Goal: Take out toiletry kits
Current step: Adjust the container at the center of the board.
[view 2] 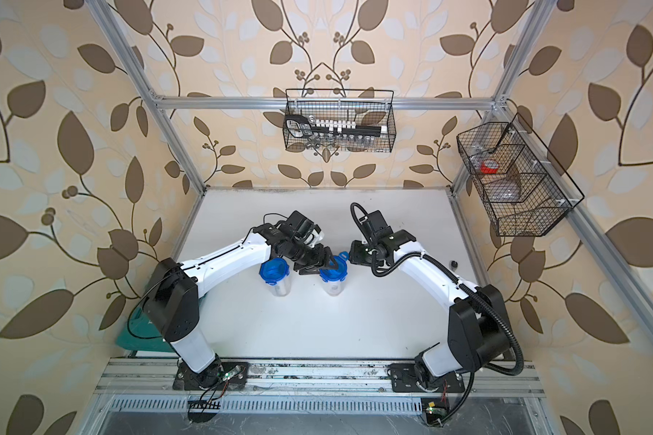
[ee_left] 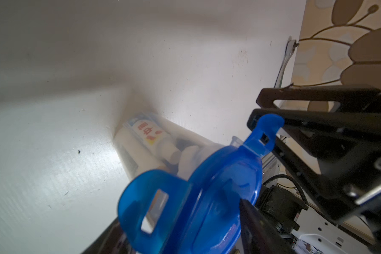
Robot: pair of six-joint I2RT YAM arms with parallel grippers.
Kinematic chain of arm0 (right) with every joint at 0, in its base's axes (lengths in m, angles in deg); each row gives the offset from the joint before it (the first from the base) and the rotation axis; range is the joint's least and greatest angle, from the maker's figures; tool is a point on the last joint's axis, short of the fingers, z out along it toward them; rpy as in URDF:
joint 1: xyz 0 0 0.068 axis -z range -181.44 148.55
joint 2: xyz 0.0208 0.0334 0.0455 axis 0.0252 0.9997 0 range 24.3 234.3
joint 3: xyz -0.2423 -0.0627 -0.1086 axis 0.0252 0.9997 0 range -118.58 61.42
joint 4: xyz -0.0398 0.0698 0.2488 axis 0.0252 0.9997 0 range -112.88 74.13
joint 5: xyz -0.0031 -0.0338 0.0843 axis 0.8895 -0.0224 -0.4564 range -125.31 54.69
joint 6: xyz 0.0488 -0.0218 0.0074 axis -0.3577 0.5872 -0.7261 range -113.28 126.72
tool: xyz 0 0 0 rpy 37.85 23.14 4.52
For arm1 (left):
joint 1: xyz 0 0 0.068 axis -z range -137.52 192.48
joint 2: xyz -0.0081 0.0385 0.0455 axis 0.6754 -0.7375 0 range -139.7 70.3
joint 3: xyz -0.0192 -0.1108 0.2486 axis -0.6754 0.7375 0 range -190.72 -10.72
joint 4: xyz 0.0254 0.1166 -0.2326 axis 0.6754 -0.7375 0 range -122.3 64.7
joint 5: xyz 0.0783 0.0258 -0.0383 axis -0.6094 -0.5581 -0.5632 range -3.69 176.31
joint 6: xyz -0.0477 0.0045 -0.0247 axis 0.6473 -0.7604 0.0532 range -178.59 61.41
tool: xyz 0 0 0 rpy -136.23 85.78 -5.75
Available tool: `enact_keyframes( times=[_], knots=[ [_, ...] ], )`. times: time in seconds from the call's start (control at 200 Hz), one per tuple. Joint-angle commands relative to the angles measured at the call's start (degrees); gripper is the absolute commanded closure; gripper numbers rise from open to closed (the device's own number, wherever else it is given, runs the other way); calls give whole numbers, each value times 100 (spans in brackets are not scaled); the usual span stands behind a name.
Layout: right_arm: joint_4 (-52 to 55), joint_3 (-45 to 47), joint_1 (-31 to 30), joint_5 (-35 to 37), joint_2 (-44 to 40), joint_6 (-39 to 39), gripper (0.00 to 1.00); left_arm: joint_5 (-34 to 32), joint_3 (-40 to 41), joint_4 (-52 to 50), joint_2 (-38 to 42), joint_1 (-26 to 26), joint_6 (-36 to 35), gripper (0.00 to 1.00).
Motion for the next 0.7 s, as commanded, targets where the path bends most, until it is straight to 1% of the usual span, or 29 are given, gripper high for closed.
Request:
enact_keyframes(
  times=[0.0, 0.2, 0.335, 0.43, 0.48, 0.545, 0.59, 0.645, 0.695],
  knots=[
    [-87, -267, -1, -232, 184, 97, 54, 147, 141, 194, -164, 100, 230, 30],
    [59, -274, 135, -179, 208, 200, 54, 135, 131, 670, -247, 121, 595, 31],
    [271, -198, 465, -109, 34, 356, 54, 108, 74, 811, -313, 125, 722, 31],
    [394, -94, 700, -134, -246, 491, 54, -105, 110, 641, -141, 126, 658, 24],
    [428, -13, 793, -211, -431, 556, 54, -185, 141, 539, -4, 125, 564, 22],
    [469, 142, 863, -352, -683, 618, 55, -276, 131, 348, 161, 101, 429, 21],
    [493, 255, 916, -508, -858, 629, 57, -283, 120, 237, 237, 33, 348, 21],
    [395, 521, 1045, -927, -1111, 608, 63, -238, 104, 167, 300, -70, 280, 20],
    [146, 811, 1158, -1457, -1389, 508, 64, -159, 71, 121, 287, -188, 180, 20]
  ],
)
